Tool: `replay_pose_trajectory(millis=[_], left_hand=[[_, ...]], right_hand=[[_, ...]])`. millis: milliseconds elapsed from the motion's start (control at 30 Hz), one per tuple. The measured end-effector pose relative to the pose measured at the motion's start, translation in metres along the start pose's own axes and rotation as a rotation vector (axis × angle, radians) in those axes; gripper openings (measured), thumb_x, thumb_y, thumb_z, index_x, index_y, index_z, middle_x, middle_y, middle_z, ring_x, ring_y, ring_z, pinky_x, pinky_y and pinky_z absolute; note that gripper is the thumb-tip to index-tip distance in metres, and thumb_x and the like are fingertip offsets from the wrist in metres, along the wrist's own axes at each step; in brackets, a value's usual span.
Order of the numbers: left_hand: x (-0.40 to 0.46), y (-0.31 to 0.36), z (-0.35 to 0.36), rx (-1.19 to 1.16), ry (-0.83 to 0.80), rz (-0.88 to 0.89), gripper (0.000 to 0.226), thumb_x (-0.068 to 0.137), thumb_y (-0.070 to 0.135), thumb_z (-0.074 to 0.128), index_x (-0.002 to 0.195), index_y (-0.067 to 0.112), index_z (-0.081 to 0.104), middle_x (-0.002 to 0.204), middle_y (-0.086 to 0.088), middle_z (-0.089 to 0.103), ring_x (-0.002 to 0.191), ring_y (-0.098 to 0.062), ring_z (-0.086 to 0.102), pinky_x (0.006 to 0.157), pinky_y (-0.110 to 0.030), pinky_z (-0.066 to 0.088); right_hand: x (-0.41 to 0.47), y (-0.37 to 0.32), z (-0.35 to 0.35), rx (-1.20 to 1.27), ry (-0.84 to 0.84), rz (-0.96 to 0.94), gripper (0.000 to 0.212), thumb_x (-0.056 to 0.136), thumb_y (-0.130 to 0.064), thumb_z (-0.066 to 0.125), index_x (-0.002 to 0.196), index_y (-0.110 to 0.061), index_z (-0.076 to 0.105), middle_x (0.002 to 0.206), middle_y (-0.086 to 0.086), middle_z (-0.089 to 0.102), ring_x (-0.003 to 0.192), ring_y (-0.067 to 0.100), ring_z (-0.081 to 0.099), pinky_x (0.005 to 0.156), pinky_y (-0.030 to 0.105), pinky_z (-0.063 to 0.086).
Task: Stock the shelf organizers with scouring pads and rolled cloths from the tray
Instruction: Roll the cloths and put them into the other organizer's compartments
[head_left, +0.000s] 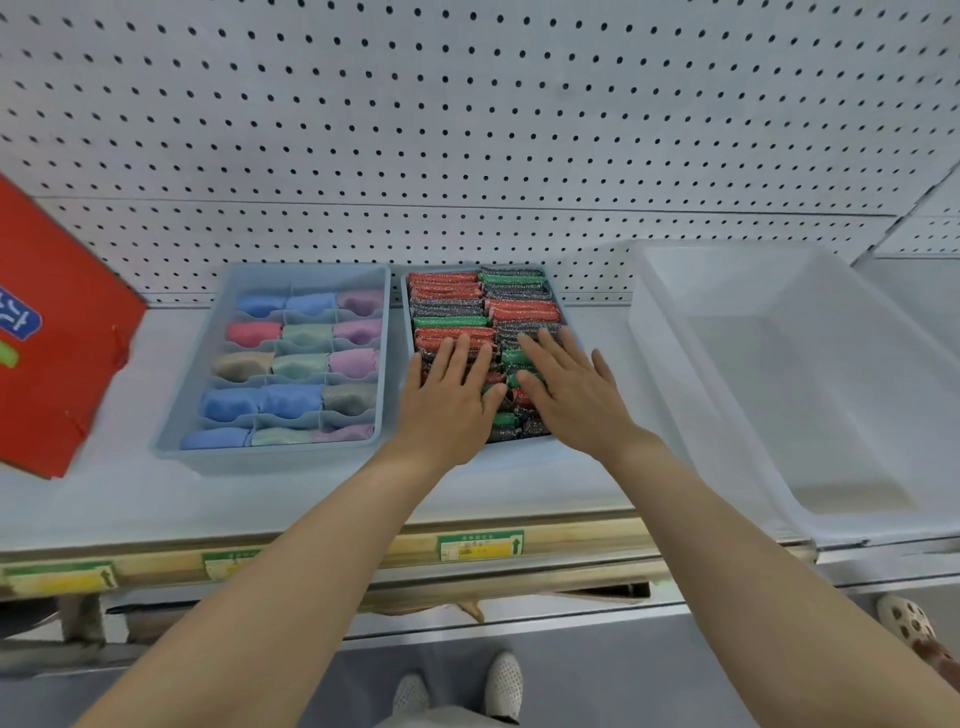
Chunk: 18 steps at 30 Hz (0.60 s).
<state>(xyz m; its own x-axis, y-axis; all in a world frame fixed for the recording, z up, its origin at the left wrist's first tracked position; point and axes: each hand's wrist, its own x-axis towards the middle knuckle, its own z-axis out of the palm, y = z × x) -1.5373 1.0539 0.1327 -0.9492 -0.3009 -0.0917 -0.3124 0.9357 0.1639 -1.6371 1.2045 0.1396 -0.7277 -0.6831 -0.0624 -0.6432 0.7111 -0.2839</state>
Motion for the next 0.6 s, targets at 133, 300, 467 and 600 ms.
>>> replay_pose_trajectory(millis=[133, 300, 467, 600], left_hand=[[0.002, -0.002, 0.003, 0.014, 0.024, 0.005, 0.062, 0.103, 0.053, 0.007, 0.158, 0.027, -0.001, 0.166, -0.001, -0.004, 0.153, -0.02, -0.007, 0.123, -0.047, -0.002], [0.006, -0.005, -0.005, -0.055, -0.046, 0.026, 0.063, 0.102, 0.056, 0.009, 0.158, 0.028, 0.001, 0.166, -0.001, -0.004, 0.153, -0.019, -0.008, 0.123, -0.046, -0.003], [0.0, -0.044, -0.041, -0.335, 0.116, -0.014, 0.062, 0.102, 0.052, 0.035, 0.155, 0.021, 0.026, 0.16, -0.008, 0.029, 0.148, -0.026, 0.025, 0.119, -0.046, 0.023], [-0.018, -0.125, -0.058, -0.497, 0.386, -0.272, 0.045, 0.096, 0.037, 0.057, 0.136, 0.017, 0.056, 0.132, -0.011, 0.062, 0.119, -0.031, 0.056, 0.099, -0.042, 0.044]], right_hand=[[0.004, -0.002, 0.006, -0.09, -0.007, -0.023, 0.052, 0.103, -0.055, 0.017, 0.154, -0.044, 0.014, 0.165, -0.01, 0.005, 0.152, 0.012, -0.004, 0.123, 0.045, 0.003], [0.009, -0.001, -0.005, -0.01, -0.039, -0.034, 0.052, 0.103, -0.054, 0.024, 0.153, -0.04, 0.026, 0.164, -0.007, 0.017, 0.152, 0.015, 0.009, 0.122, 0.046, 0.013], [0.014, 0.007, -0.031, 0.285, 0.226, 0.112, 0.038, 0.1, -0.032, 0.052, 0.135, -0.018, 0.059, 0.129, 0.004, 0.065, 0.113, 0.02, 0.06, 0.093, 0.027, 0.045], [0.017, 0.022, -0.037, 0.488, 0.197, 0.429, 0.033, 0.095, -0.023, 0.06, 0.124, -0.01, 0.066, 0.12, 0.008, 0.069, 0.11, 0.025, 0.062, 0.101, 0.033, 0.046]])
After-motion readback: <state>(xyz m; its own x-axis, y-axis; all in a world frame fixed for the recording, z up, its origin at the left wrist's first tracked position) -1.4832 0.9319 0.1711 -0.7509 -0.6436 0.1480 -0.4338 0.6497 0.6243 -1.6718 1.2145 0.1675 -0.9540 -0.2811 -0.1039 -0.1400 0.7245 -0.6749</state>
